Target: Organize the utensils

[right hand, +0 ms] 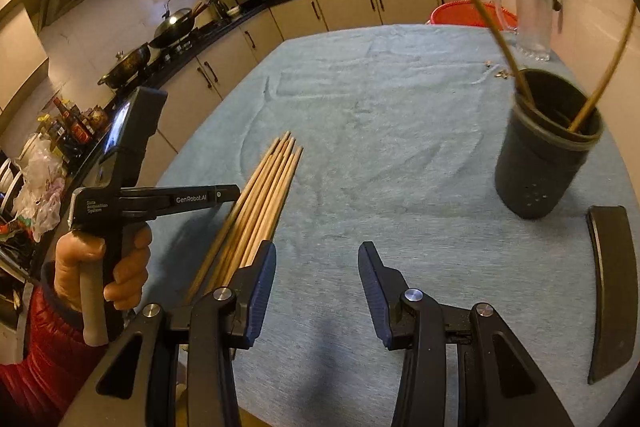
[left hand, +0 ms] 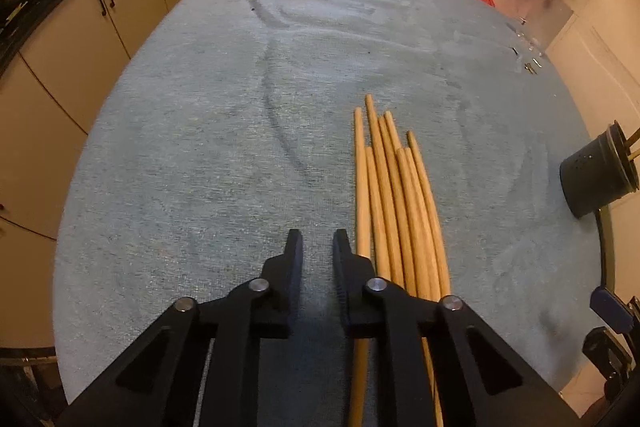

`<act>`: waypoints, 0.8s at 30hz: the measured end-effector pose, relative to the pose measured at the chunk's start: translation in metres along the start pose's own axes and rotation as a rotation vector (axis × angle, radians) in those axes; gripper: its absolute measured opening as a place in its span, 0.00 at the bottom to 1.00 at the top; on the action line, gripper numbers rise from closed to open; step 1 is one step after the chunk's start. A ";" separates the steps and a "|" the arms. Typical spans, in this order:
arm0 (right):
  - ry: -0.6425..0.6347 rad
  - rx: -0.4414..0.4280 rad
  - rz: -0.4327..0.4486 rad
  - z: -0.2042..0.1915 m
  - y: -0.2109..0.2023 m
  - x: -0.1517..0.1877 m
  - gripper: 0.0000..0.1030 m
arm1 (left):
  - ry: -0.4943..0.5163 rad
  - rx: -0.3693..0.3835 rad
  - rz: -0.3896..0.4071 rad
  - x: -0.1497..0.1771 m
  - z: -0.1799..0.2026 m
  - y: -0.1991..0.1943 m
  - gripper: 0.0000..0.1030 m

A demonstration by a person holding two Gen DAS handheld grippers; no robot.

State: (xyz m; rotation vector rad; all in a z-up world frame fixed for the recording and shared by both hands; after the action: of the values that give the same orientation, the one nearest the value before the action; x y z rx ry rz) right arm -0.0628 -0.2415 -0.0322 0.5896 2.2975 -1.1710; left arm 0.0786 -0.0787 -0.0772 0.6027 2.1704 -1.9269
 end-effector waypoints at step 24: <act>0.028 0.105 -0.216 0.019 0.094 -0.023 0.12 | -0.039 0.100 0.015 0.010 -0.026 -0.018 0.06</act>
State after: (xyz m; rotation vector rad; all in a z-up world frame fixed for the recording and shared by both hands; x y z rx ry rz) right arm 0.0139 -0.2102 -0.0857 0.4044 2.3806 -1.3983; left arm 0.0657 -0.0532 -0.0615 0.5914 2.0510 -2.0310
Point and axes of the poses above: each gripper's, at about its wrist camera, not at the fingertips, and y roughly the way its jaws point, z to its right, x to its underside, the point moved 4 cm from there along y, roughly the way its jaws point, and after that the axes turned 15 degrees about -x, right-handed, at the moved point
